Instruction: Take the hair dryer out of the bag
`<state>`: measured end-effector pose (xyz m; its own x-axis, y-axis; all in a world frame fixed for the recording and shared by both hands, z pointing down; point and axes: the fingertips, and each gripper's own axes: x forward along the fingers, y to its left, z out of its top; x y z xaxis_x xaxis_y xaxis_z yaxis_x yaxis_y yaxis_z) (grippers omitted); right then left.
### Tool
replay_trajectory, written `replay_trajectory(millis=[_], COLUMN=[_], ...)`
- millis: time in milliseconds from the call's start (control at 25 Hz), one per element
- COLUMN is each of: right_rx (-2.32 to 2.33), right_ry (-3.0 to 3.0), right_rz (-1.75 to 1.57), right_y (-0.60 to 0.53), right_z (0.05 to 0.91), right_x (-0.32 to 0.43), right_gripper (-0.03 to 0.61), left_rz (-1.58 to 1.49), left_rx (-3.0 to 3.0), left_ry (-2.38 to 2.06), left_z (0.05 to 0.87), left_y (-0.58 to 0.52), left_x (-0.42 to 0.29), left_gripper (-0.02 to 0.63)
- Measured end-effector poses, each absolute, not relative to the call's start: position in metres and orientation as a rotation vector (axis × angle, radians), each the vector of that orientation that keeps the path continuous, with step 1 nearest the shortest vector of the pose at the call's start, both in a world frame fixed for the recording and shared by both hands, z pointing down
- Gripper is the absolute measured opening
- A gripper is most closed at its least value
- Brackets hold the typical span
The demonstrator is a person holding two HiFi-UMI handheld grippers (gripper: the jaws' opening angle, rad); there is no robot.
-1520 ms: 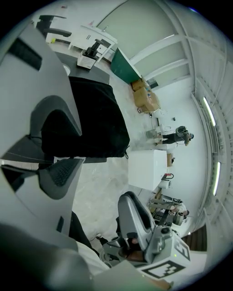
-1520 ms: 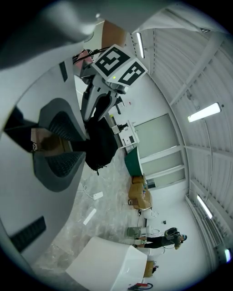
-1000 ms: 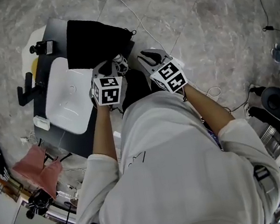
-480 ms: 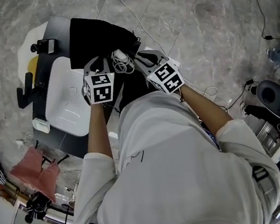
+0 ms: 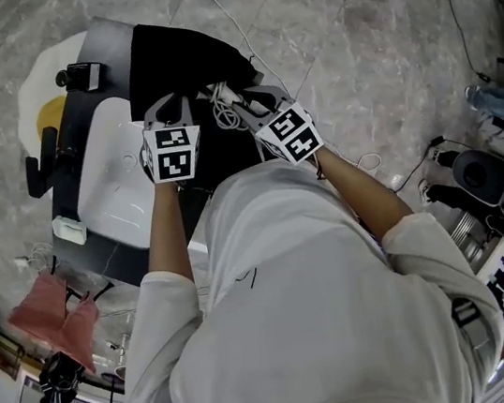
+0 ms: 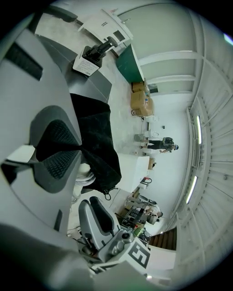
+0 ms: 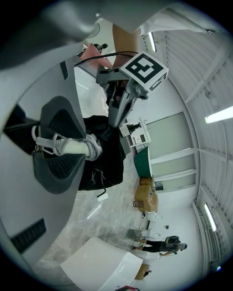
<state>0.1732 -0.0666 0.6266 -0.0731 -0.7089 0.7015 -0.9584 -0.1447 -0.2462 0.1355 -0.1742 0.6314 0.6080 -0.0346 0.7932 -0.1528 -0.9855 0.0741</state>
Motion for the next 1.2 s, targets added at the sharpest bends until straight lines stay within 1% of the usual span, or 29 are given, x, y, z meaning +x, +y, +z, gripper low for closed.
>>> replay_trajectory(millis=[160, 360, 480, 920, 1200], right_rx=[1.844, 1.784, 1.756, 1.771, 1.761], right_ry=[-1.767, -1.700, -1.659, -1.536, -1.506], right_rz=[1.049, 1.083, 1.099, 1.297, 1.358], right_y=[-0.080, -0.090, -0.094, -0.102, -0.111], right_z=[0.632, 0.647, 0.655, 0.684, 0.698], right_x=[0.169, 0.160, 0.158, 0.162, 0.153], right_gripper=[0.132, 0.224, 0.257, 0.282, 0.294], left_rz=[1.271, 1.213, 1.190, 1.122, 1.100], left_rx=[2.667, 2.649, 2.654, 2.621, 2.607], left_ry=[-0.122, -0.072, -0.042, -0.004, 0.023], left_z=[0.630, 0.630, 0.631, 0.635, 0.639], left_y=[-0.178, -0.178, -0.180, -0.181, -0.182], left_x=[0.134, 0.131, 0.130, 0.127, 0.123], left_gripper=[0.044, 0.043, 0.043, 0.044, 0.044])
